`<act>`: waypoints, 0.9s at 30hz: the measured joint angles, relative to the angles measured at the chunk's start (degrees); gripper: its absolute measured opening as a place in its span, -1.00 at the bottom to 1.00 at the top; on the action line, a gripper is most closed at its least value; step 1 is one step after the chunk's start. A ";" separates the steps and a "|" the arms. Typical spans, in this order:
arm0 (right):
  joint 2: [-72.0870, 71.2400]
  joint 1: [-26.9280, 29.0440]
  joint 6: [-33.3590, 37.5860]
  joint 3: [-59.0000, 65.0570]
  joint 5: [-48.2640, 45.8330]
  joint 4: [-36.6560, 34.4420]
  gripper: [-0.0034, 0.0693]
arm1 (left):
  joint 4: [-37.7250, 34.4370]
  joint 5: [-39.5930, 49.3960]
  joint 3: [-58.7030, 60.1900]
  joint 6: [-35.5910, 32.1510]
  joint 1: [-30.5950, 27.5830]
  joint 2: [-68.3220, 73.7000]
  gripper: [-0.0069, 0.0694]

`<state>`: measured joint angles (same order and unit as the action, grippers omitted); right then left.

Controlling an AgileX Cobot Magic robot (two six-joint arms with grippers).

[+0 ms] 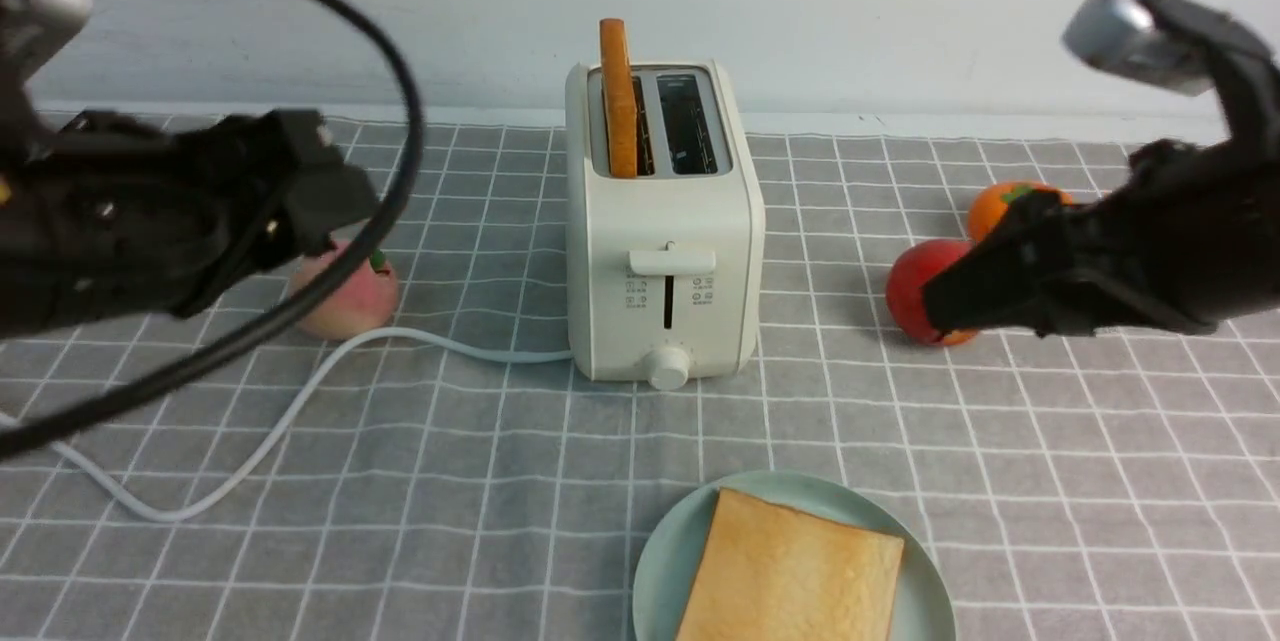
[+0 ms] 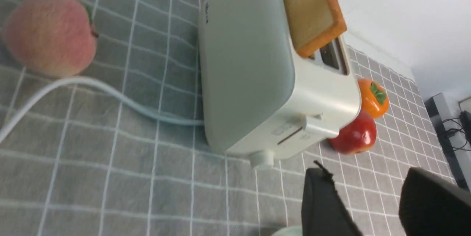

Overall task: Take toasted bread from bread machine on grey coffee table place on plate.
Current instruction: 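Reach for a toast slice standing in the toaster with the left gripper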

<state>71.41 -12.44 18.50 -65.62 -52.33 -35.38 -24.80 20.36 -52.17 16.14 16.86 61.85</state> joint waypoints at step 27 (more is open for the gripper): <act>-13.86 0.19 -6.36 0.00 -10.64 5.47 0.46 | 34.20 30.33 -73.88 14.80 11.73 63.36 0.45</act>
<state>57.55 -12.25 12.14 -65.62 -62.97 -29.91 9.40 50.69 -126.04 30.94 28.59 125.21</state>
